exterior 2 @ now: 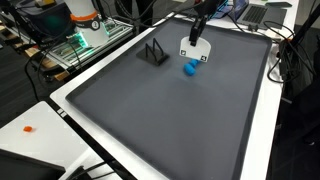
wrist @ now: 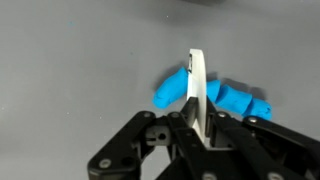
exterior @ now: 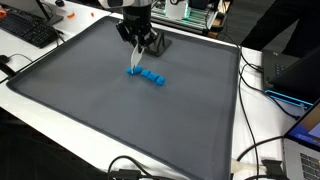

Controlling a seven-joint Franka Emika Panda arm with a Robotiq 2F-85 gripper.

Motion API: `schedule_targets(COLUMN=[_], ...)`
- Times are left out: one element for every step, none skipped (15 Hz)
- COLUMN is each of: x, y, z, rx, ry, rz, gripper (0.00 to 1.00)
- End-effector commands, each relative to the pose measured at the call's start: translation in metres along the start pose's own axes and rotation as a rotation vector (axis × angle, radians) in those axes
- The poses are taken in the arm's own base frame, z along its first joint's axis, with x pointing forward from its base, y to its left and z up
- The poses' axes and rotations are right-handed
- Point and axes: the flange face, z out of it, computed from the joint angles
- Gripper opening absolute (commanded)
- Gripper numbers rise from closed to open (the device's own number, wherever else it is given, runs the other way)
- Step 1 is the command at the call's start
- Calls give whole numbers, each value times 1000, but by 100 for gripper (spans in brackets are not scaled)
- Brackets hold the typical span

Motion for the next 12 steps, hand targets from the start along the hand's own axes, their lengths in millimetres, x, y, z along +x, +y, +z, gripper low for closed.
schedule_targets(x=[8,10,12,14,16,19,20,22,24,26,27,29], y=[1,1,1,0,0,0,0,1,2,3,3,3], z=[4,5,7,8,9,12,15,17,19,22,24,26], rx=[-24,-27,-31,-30,-37,-43,-50,-54,-61,-64,-67,-70], ry=[-30,-32,-33,-31,-30,-30,-34,-34,-35,-37,-39,-40], rz=[-122,-157,-183,-210,-232,-254,-272,-287,-298,-311,-322,-332], gripper=[2,2,2,2,2,2,2,2,2,2,2,2])
